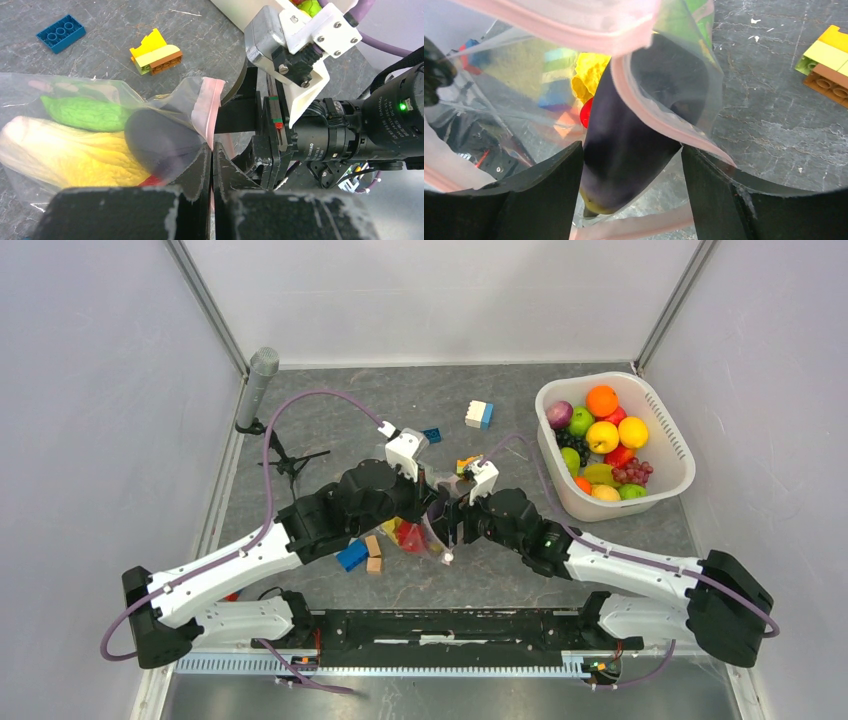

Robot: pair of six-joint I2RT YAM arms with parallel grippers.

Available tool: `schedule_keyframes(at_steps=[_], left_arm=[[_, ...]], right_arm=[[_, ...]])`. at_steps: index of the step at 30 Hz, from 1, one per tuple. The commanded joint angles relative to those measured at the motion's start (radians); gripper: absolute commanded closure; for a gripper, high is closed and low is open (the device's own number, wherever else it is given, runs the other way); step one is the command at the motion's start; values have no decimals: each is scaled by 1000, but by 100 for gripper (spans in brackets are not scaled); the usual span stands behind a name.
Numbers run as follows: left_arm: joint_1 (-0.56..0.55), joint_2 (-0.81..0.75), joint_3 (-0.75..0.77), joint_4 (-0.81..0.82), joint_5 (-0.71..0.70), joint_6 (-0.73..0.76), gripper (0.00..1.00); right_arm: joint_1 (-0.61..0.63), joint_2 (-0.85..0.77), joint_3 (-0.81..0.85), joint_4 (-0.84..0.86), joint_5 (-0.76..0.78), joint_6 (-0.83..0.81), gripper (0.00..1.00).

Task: Place the food in the zip-top bag and seal the zipper
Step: Place the fake vegetable in the zipper food storage bag.

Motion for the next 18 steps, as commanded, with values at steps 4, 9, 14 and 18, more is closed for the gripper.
schedule_keyframes(at_steps=[4,9,14,18], left_arm=[[2,-17,3,77,16,-33,98],[2,-10,6,82,19,-33,98],[1,-14,6,83,23,-35,98],[1,-19,8,80,24,-37,98]], right_arm=[[2,34,52,70,-106,-66,31],[8,57,6,209,-209,-57,22],[10,127,59,134,-148,-83,20],[9,176,101,80,-103,-88,10]])
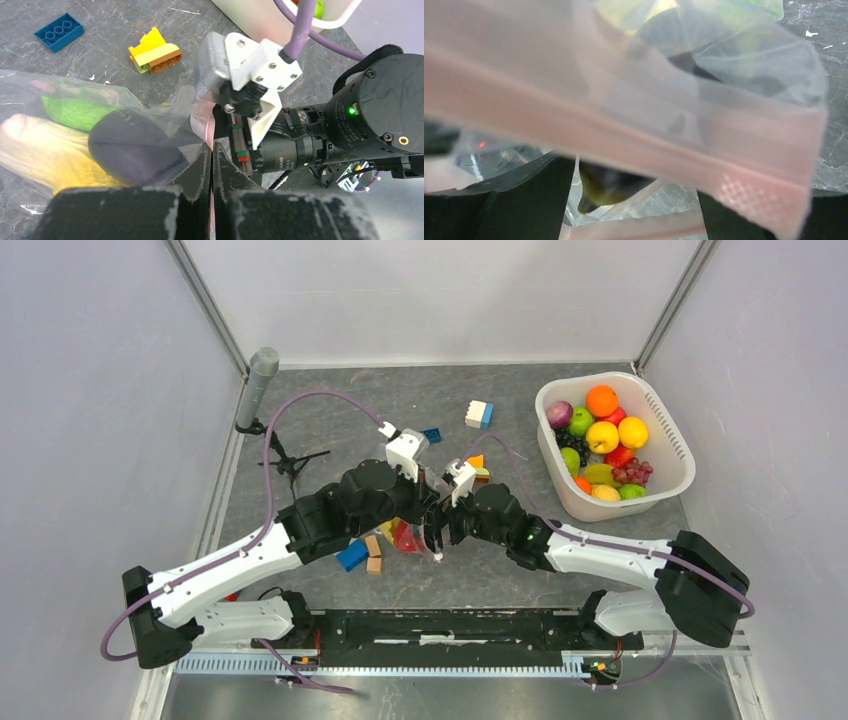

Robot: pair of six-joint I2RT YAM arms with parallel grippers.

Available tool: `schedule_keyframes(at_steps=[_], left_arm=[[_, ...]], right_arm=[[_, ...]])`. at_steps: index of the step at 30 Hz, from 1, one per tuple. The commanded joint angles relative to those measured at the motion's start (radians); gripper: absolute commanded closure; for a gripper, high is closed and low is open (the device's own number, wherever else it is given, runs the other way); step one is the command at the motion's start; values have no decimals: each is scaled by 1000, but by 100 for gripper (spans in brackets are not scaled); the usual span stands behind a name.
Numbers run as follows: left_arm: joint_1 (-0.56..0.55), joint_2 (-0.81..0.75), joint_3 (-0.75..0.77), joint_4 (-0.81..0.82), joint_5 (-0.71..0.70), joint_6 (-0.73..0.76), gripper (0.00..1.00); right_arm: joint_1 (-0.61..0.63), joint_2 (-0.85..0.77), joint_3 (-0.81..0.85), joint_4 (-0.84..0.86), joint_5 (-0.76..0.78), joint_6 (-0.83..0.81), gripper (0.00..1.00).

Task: Place the food in the zip-top bag and seal the zipper
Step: Place the fake vegetable in the zipper food storage bag.

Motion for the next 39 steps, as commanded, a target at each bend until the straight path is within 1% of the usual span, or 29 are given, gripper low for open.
schedule_keyframes(at_steps=[1,2,4,6,7,11,13,16,19,20,22,23,25,27,28,29,31,33,34,35,36,39], left_arm=[[2,-22,10,80,22,-35,98],[1,-22,10,79,21,-35,98],[1,-25,10,76,21,-35,98],[1,-29,9,72,18,-35,98],[2,-32,7,71,17,-37,98],[1,-35,6,71,28,-42,98],[1,-35,7,73,41,-48,98],[2,-40,7,77,54,-57,98],[1,-50,4,86,46,-61,98],[2,-52,4,84,39,-62,98],[1,-61,4,78,16,-59,98],[1,-67,3,74,3,-57,98],[1,-81,-3,80,-13,-57,98],[2,-88,-7,91,-19,-57,98],[2,-88,-4,92,-16,-57,98],[2,-86,-1,92,-15,-57,98],[1,-86,1,94,-5,-54,98],[1,-87,1,96,-2,-55,98],[2,-88,1,95,-4,-55,98],[1,-90,0,92,-11,-54,98],[1,-92,-2,86,-21,-54,98],[1,-109,-11,73,-68,-52,98]], right_arm=[[4,44,72,-26,43,-23,14],[4,44,65,1,47,-19,18],[3,23,27,95,32,-1,31],[4,-7,5,172,43,5,40],[3,-24,1,189,59,9,42],[-3,-42,11,254,122,-13,43],[-8,-14,38,255,157,-9,38],[-9,48,78,273,206,-35,39],[-9,108,95,325,198,-49,40],[-9,118,86,357,187,-45,39],[-11,129,52,431,137,-55,32],[-17,132,44,451,126,-52,32],[-41,157,45,457,109,-6,36],[-55,190,48,497,73,16,52],[-56,202,41,541,41,33,57],[-56,216,32,582,35,59,57],[-56,247,36,650,28,84,52],[-56,288,85,610,14,75,48],[-56,304,109,589,-9,64,43],[-57,313,123,575,-22,50,41],[-57,314,124,569,-34,44,39],[-71,291,119,523,-113,21,29]])
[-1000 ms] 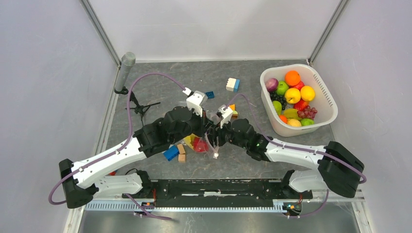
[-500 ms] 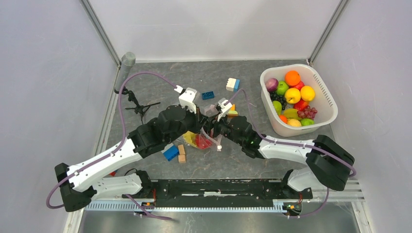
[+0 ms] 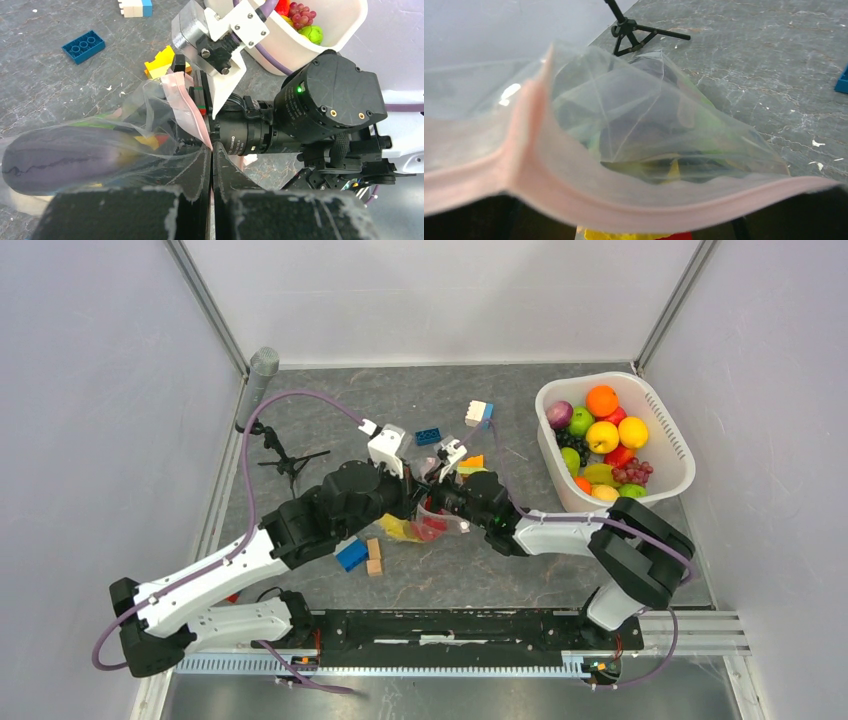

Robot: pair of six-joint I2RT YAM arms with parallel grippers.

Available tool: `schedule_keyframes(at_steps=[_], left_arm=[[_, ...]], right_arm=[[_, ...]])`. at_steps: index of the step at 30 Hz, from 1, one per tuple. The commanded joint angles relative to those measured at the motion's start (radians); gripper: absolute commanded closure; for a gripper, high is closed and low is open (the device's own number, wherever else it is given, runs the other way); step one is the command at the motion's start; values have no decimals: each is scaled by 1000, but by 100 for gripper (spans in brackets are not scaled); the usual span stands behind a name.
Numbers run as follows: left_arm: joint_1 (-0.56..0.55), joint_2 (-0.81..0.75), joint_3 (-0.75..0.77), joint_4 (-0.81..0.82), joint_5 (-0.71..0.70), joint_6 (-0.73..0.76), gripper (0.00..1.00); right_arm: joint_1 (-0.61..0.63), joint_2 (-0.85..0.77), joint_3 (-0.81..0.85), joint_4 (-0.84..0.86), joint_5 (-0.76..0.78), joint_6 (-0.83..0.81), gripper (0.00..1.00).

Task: Place the food in the zip-top bag and seal the zipper
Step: Place the fake vegetable in the zipper food storage bag.

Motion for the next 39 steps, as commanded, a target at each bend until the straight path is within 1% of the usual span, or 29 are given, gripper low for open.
schedule_keyframes(at_steps=[1,3,6,7,9,10,11,13,15,21,24,27,29,32,35,39], left_arm=[[-8,-47,-3,61,-43,-44,98],[-6,-60,-5,44,-87,-44,98],[-4,-75,-8,22,-150,-42,98],[-3,-79,-12,22,-165,-42,98],[-1,-87,-15,23,-183,-41,98],[1,-90,-13,21,-188,-39,98],[2,-90,-13,19,-195,-36,98],[4,-89,-12,15,-205,-35,97],[4,-85,-11,13,-206,-33,98],[8,-83,-14,12,-199,-26,98],[9,-84,-14,15,-186,-21,97],[10,-83,-17,26,-161,-21,98],[9,-81,-19,29,-149,-21,98],[9,-83,-19,31,-139,-21,98],[9,-81,-19,34,-123,-15,97],[9,-73,-19,34,-106,-18,98]], right_arm=[[-19,-47,21,-14,-121,-38,25],[-31,-115,-17,-36,-136,-52,16],[-41,-222,-40,-136,-136,-95,13],[-43,-251,-40,-182,-121,-105,14],[-45,-308,-43,-241,-120,-123,20],[-45,-340,-47,-260,-133,-129,27],[-45,-365,-57,-256,-154,-132,31],[-44,-427,-69,-276,-174,-129,33],[-44,-495,-77,-323,-157,-154,31],[-45,-708,-73,-542,49,-266,25],[-45,-780,-60,-638,224,-289,22],[-45,-815,-51,-736,445,-282,17],[-46,-826,-52,-768,528,-279,14],[-52,-814,-40,-814,546,-305,12],[-57,-781,13,-911,619,-312,10],[-68,-760,26,-910,635,-365,7]])
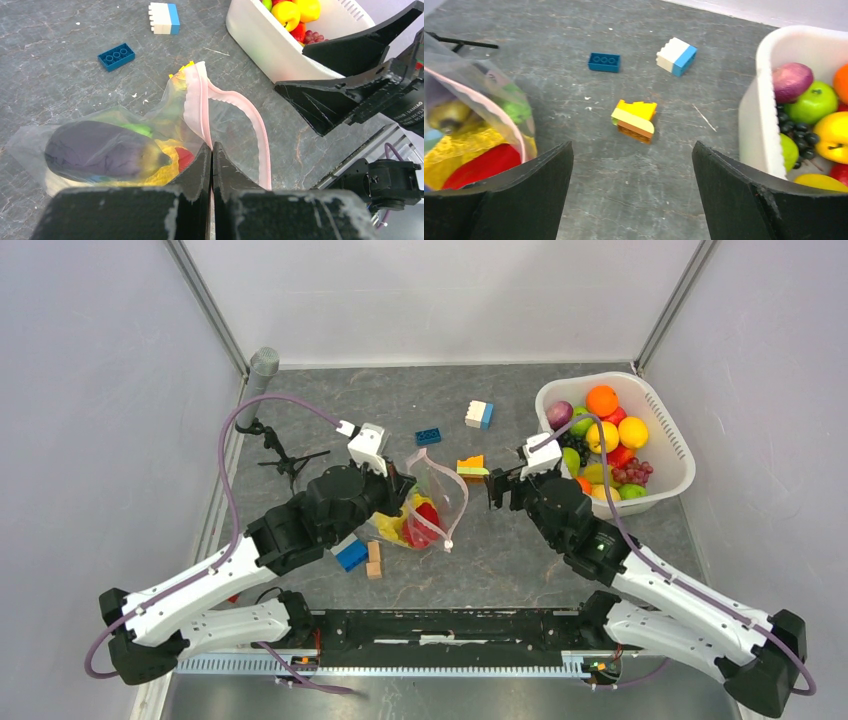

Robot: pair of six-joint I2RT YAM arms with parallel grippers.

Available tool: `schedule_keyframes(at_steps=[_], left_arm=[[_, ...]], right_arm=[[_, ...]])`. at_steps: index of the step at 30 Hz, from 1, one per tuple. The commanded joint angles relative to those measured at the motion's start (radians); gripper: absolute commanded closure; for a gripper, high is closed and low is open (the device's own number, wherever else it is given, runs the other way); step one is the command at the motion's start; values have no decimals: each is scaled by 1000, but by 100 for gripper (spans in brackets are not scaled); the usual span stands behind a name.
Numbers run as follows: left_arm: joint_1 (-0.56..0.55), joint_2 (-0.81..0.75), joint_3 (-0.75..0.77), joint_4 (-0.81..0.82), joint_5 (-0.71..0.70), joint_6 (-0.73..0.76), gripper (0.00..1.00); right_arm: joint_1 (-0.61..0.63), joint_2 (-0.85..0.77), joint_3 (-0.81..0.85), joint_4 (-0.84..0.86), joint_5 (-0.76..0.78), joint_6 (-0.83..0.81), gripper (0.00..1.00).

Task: Place the food in the zip-top bag and seal the zipper
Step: Place the fake vegetable in the zipper food storage bag, then pick up the fake vegetable from the bin.

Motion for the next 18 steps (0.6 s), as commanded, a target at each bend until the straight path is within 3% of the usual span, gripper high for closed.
schedule_keyframes(at_steps=[1,4,9,14,18], left_arm=[[7,4,4,42,25,-7,98],[6,3,2,42,28,-8,98],[8,-1,-2,38,36,-7,98],[9,-5,-4,33,47,-7,97],[9,0,-3,31,64,-1,97]], right_arm=[[-23,19,70,-51,121,-60,7],[-115,53,132,-101,159,-72,4],[-357,144,205,-134,37,-92,5],[-676,245,230,-92,-188,-29,3],[-846,348,249,-3,-371,28,2]])
